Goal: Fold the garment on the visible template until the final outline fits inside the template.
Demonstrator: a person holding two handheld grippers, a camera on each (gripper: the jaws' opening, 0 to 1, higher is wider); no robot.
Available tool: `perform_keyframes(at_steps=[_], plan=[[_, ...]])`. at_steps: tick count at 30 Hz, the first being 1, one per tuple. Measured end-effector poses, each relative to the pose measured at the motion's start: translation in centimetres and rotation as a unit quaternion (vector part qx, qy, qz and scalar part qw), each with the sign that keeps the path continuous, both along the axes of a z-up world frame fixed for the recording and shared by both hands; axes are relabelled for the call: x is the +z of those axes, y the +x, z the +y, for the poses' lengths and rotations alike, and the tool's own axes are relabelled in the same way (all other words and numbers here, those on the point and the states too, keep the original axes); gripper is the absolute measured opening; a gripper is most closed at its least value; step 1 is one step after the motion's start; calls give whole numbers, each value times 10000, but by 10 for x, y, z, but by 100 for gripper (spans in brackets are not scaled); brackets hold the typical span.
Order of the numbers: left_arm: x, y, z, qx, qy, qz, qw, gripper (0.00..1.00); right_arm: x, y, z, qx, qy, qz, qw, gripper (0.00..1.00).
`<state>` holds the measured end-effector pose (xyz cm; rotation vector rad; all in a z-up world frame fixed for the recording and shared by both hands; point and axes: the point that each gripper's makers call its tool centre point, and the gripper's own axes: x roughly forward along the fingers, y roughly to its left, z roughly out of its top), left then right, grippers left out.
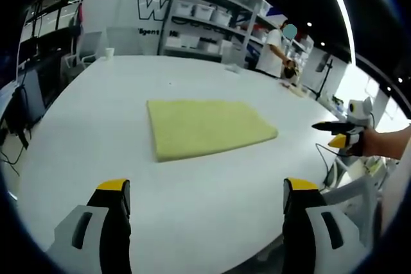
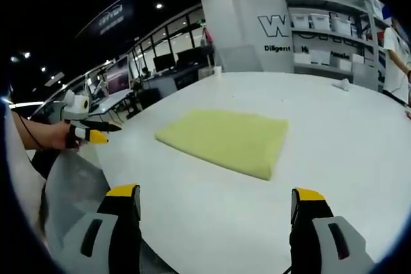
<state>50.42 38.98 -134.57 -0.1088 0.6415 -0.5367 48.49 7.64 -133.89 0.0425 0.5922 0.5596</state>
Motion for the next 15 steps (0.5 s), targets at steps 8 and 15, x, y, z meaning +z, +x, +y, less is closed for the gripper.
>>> perform_keyframes(at_steps=[8,15], plan=[[0,0,0,0,1,-2,10000,98,0,0,-2,-2,-14,-12,10000,96],[-2,-1,-1,-5,-8,17,10000,98,-2,-2,-1,-7,-10,-2,10000,96]])
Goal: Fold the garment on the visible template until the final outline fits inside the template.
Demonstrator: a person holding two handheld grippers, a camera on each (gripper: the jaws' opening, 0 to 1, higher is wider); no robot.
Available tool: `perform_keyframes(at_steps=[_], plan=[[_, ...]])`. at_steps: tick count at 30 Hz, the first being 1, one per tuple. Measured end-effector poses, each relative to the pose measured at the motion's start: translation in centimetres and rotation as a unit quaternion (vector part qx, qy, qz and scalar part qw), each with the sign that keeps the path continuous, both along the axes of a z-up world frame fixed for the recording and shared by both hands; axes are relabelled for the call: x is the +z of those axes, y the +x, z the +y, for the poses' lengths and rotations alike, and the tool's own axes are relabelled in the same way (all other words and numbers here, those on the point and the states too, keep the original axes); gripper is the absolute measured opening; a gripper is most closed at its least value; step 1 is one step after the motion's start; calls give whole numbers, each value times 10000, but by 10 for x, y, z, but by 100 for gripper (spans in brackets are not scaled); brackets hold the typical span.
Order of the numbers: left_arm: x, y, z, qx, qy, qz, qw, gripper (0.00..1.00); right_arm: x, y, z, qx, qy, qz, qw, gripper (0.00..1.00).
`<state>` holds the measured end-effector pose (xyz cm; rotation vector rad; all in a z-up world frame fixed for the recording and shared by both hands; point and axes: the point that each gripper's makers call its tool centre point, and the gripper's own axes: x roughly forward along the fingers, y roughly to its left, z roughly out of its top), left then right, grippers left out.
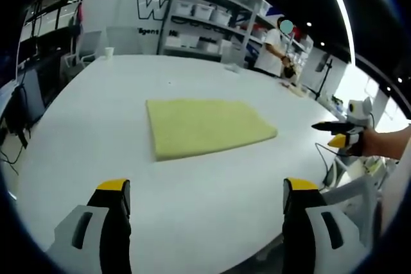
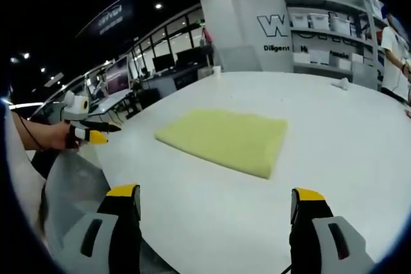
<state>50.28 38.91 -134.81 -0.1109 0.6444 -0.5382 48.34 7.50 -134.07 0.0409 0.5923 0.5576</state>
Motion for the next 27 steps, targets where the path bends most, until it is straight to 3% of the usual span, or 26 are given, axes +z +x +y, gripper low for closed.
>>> perform_keyframes(at_steps=[27], plan=[[2,-3,2,49,-32,-14,10000,98,1,1,2,50,-34,4,10000,96]])
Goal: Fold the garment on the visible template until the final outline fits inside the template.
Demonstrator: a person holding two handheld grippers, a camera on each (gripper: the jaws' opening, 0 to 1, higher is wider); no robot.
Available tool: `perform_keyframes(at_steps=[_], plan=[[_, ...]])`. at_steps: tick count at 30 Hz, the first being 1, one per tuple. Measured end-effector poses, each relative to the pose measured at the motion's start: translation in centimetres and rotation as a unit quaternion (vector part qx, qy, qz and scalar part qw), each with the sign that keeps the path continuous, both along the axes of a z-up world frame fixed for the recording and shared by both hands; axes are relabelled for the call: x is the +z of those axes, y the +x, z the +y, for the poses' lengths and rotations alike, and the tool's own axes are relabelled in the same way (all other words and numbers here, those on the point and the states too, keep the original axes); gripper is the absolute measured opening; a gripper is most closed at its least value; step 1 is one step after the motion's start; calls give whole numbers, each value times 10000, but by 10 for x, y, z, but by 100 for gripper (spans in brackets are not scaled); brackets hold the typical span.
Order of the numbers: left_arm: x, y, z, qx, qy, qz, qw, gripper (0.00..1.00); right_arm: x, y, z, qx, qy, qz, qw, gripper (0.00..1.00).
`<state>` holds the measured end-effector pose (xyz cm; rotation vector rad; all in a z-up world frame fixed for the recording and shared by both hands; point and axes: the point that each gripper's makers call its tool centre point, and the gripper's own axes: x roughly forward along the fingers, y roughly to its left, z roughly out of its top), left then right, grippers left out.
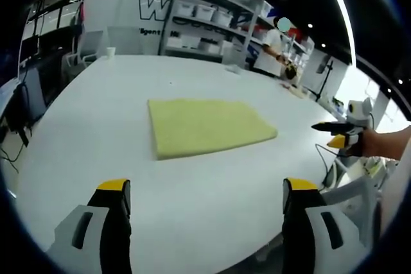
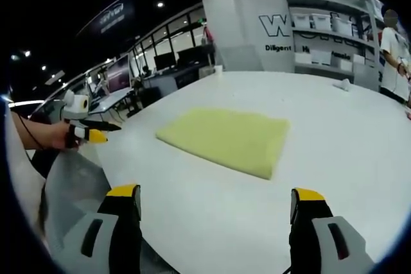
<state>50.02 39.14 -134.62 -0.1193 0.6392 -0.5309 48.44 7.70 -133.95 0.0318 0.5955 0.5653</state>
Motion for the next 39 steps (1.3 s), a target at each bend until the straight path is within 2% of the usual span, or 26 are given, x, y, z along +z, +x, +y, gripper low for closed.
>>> perform_keyframes(at_steps=[36,39], plan=[[-3,1,0,-1,-20,28,10000,98,1,1,2,4,-13,-4,10000,95],[-1,2,1,-24,17,2,10000,98,5,1,1,16,-16,-56,10000,95]])
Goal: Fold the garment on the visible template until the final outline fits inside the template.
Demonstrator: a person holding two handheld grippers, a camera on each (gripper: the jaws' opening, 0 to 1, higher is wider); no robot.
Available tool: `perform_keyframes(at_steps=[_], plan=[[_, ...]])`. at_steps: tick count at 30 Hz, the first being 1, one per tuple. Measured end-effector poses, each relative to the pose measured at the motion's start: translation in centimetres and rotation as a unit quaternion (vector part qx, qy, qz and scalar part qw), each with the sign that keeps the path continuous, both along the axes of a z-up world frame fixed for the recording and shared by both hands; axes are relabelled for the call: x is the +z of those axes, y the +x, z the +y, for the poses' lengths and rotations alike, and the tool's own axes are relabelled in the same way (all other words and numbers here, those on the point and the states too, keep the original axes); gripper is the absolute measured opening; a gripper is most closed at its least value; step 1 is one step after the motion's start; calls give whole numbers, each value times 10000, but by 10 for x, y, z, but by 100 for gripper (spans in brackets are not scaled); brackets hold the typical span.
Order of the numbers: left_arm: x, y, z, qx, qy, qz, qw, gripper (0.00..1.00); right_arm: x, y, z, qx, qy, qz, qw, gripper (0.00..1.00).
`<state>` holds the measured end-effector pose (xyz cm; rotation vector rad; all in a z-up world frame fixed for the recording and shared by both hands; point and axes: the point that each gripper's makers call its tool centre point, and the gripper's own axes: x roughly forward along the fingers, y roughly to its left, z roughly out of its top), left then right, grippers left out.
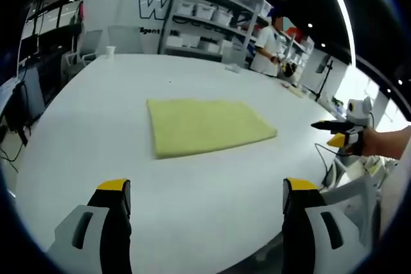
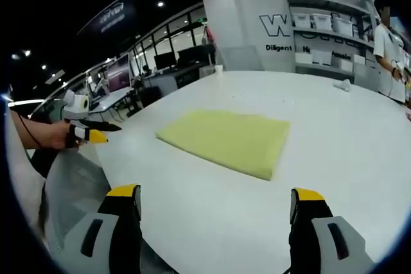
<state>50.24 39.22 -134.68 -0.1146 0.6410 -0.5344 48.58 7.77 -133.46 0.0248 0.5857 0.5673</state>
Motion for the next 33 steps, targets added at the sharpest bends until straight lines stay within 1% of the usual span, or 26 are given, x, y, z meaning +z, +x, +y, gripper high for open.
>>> perform_keyframes(at_steps=[6,13,20,33], plan=[[2,2,-1,76,-99,3,9999,98,0,2,-1,-42,10,-20,10000,95],[1,1,-4,38,-99,6,9999,98,1,2,1,-29,8,-7,10000,95],[-1,1,-3,47,-104,33,9999,98,-1,2,-1,-22,-13,16,10000,95],[-1,2,-5,21,-96,40,9999,98,-3,3,1,-19,7,27,10000,95]])
